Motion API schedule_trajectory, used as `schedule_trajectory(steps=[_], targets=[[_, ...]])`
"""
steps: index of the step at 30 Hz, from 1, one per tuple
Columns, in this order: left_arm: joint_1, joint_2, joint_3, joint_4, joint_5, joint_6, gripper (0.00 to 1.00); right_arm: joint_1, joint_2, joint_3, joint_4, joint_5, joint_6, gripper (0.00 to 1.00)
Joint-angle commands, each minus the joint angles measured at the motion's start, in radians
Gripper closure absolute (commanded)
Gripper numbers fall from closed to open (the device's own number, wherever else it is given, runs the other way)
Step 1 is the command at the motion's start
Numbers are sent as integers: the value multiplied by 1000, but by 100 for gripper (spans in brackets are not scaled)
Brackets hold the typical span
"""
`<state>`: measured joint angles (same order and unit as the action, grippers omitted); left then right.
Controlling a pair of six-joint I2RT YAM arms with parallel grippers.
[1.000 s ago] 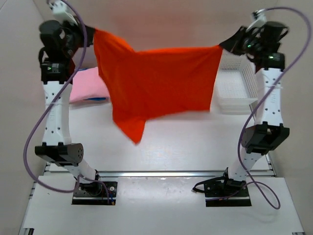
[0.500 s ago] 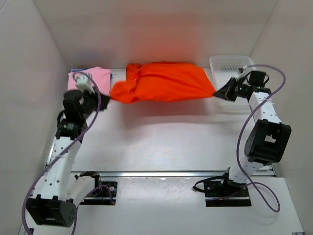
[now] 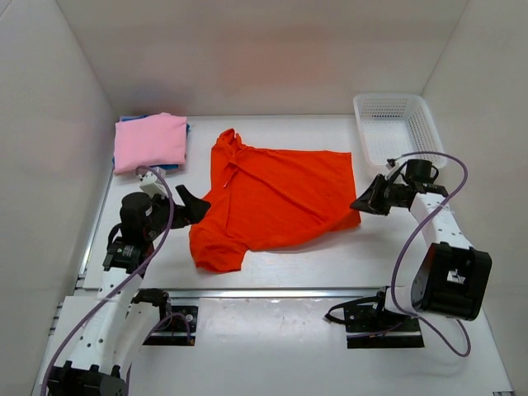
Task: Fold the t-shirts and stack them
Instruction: Flatten out the tshirt
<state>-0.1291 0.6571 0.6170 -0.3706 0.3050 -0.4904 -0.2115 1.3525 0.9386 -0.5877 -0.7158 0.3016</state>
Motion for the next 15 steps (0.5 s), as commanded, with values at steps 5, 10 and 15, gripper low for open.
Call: schedule_trajectory(steps=[5,10,15], targets=[[6,102,7,97,32,85,2,24,-92,-69,-149,177,-50,100],[-87,300,47,160,-38,168,2,20,-73,-98,-169,225,-78,100],[-92,501,109,141,-138,231,1,4,-92,-115,-153,200,-78,100]])
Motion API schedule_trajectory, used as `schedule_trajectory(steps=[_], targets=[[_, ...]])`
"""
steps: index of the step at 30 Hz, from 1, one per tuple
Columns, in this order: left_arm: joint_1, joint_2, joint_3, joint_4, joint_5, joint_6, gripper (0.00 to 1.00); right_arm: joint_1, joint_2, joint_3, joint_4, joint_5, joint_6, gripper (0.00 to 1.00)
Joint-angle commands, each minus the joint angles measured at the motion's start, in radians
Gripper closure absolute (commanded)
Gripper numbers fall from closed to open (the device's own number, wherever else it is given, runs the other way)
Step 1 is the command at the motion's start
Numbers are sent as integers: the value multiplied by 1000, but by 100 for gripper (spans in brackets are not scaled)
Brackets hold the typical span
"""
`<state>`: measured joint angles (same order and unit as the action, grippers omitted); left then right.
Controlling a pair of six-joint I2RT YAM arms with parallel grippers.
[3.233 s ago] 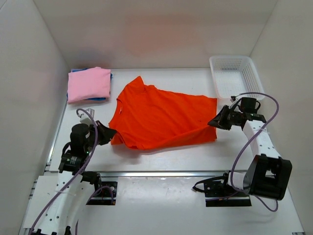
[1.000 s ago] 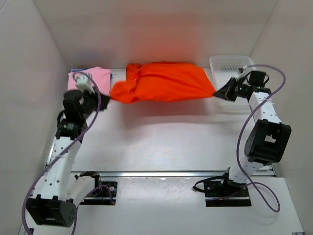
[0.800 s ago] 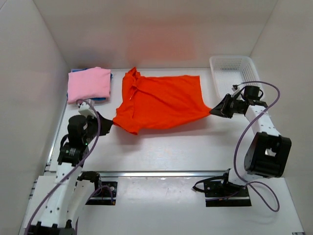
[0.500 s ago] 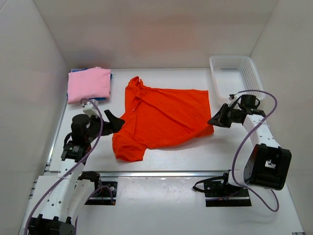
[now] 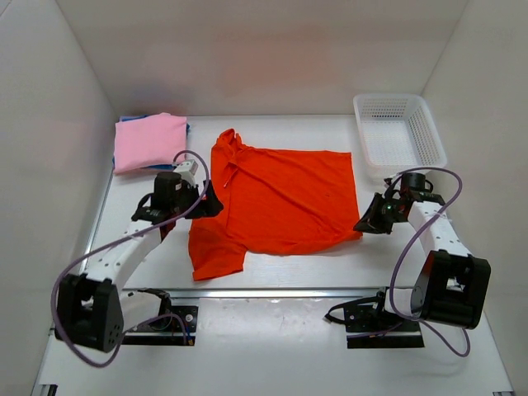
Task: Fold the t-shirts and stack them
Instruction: Flatten out the tshirt
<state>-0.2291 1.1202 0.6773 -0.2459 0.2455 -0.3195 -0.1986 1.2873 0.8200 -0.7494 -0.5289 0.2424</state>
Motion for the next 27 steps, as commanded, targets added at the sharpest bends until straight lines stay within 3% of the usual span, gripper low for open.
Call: schedule_trajectory(steps=[1,4,7,10,15,20,23,24,25,27], targets=[[22,65,51,11,-101,56,2,-9,-31,4,4,7,-23,100],[69,93,41,45,-198,31,3,-2,-33,-19,30,-8,-14,100],[93,134,56,82,-238,25,11,16,-20,-16,44,-20,-6,100],[83,257,129,66,-267,49,19,27,-16,-24,65,-34,3,100],[40,443,237,0,-278,63,16,16,-17,-32,74,-43,12,100],[25,533,255,-21,-307,45,28,-12,-23,-38,76,-55,-8,99],[45,553,249,-35,-279,36,47,-16,-28,-41,78,-53,-17,100],[50,549,245,-42,-272,33,60,-21,-25,-41,76,-59,-12,100],[51,553,245,-39,-259,34,79,-21,-20,-44,79,-63,-6,100],[65,541,243,-49,-276,36,100,-15,-25,-45,84,-62,-6,100]])
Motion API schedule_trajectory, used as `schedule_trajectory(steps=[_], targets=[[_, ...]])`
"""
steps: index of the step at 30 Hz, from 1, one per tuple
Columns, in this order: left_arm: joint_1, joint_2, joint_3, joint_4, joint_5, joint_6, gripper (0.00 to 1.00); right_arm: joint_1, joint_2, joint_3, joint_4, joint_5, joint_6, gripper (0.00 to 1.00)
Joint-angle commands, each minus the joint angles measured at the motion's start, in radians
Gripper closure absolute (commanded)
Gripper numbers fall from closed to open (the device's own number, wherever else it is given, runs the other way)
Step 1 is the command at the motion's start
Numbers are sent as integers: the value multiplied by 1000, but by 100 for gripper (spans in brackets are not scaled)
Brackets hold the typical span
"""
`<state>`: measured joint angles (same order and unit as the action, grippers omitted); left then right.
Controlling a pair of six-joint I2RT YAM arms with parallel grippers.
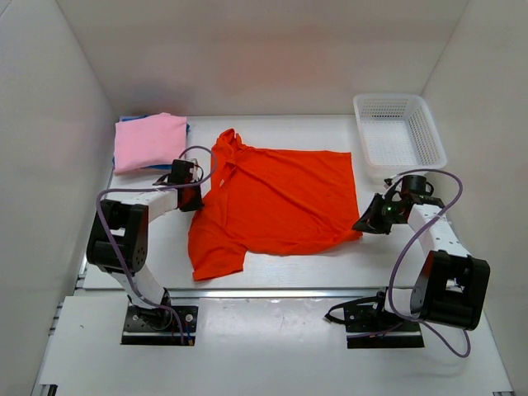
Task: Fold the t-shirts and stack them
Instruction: Flatten out the tshirt
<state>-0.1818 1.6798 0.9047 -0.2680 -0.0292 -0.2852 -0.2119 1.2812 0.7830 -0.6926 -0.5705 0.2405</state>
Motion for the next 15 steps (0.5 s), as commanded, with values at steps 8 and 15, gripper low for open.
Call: schedule_trajectory(steps=[8,15], targets=[[116,-346,-41,-125,-47,-28,100,-64,-43,-5,16,6,-4,100],[160,-552,-104,-247,-52,-9,100,-115,-98,19,-15,1,-24,100]])
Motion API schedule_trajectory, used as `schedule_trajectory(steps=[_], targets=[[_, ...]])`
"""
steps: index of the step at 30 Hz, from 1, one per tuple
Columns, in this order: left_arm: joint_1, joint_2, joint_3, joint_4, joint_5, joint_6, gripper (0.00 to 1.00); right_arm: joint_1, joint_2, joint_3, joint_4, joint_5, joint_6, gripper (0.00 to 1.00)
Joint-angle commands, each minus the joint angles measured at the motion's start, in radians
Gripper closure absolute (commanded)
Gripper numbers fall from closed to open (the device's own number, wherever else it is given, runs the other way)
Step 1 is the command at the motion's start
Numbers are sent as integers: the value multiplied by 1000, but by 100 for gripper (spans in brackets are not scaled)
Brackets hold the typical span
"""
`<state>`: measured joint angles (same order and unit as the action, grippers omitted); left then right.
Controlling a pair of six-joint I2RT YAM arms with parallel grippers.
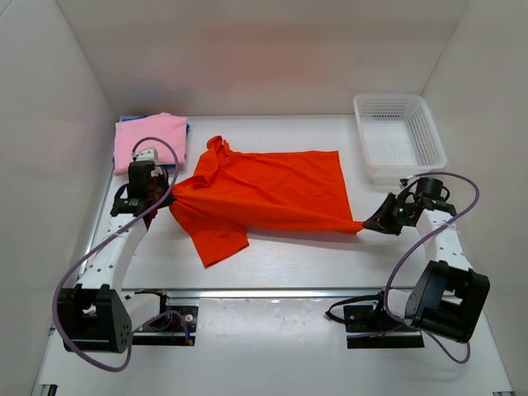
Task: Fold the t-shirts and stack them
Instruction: Flatten out the tshirt
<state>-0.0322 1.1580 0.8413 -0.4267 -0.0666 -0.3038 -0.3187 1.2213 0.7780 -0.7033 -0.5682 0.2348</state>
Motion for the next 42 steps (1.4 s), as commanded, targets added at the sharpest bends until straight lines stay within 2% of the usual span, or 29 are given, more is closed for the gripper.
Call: schedule_trajectory(steps=[1,4,8,11,18,19,20,21,25,27,30,31,32,37,40,42], targets=[[11,-47,-62,-93,0,8,100,-5,-49,24,-5,-1,-11,100],[12,-81,-117,-83,60,-3,100,3,-58,21,-2,-10,-8,100],[6,-61,-151,-29,65,-20,100,50,-54,14,21,-12,20,100],[14,3,-95,6,102,-32,100,76,-22,30,53,-13,29,100],[31,175,119,129,68,-58,98,82,61,90,105,7,38,100],[32,196,133,149,80,-66,89,90,69,104,111,7,44,100],[64,209,139,181,99,-72,57,92,81,104,117,7,44,100],[67,207,134,198,99,-75,38,102,87,106,119,7,47,100],[54,155,90,198,110,-52,21,118,96,92,140,14,67,100],[54,102,29,177,125,-54,25,116,99,81,149,-1,60,100],[43,62,-42,134,119,-47,36,122,103,78,159,-10,61,100],[43,51,-62,126,113,-49,44,122,104,78,159,1,61,100],[16,52,-89,123,123,-49,45,119,106,73,162,-5,69,100],[-34,127,-133,92,105,-61,38,122,101,64,176,-16,70,100],[-78,195,-116,66,113,-41,38,125,98,50,179,-24,80,100],[-107,232,-107,42,84,-43,35,121,95,43,191,-29,83,100]])
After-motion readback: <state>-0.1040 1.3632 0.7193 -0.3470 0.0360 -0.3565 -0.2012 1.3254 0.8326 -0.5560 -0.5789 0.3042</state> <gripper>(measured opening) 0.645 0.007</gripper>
